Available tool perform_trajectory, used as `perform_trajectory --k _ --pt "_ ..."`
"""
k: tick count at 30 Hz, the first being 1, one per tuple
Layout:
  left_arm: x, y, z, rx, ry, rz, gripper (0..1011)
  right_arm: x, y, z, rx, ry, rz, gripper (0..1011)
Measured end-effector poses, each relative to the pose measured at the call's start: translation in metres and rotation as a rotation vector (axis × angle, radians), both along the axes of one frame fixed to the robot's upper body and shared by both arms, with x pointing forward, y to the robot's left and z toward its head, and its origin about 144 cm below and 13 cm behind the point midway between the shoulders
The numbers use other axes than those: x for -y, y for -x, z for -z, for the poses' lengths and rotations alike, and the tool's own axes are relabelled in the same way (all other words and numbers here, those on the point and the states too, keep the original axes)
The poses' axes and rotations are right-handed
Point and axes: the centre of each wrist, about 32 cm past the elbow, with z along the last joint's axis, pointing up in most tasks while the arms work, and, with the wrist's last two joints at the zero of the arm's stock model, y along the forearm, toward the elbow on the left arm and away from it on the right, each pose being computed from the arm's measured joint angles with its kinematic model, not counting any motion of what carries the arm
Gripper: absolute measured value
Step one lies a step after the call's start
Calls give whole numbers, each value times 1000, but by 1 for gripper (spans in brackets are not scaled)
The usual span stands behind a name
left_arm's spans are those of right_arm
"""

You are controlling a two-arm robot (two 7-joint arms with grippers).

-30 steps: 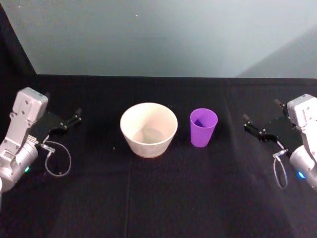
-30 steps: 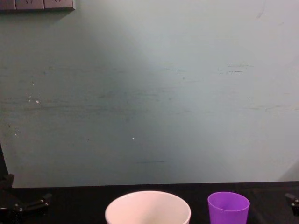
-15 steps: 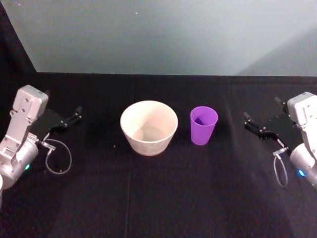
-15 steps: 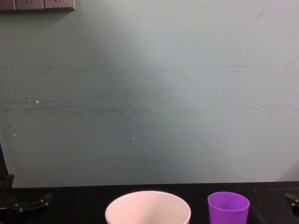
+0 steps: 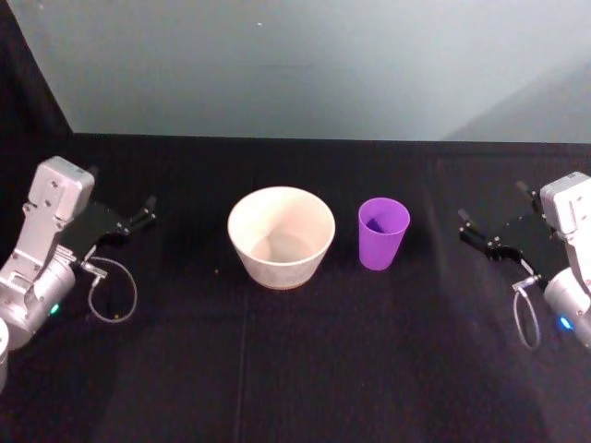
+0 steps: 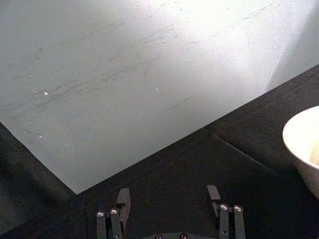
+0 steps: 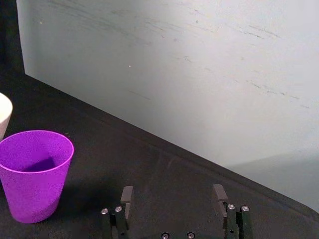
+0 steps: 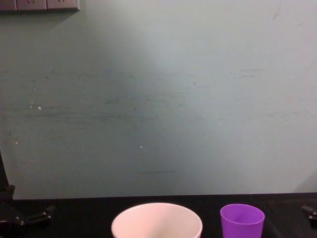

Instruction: Pick up the cup and pour the mung beans from the cup into the bowl.

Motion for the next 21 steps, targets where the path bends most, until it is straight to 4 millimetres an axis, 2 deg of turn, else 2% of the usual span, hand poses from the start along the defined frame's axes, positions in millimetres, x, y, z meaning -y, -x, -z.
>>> perform_trajectory --k 13,21 --pt "0 0 0 0 0 0 1000 0 0 0 -1 -2 0 1003" --pt "0 0 0 0 0 0 1000 -5 13 2 -42 -33 -74 1003"
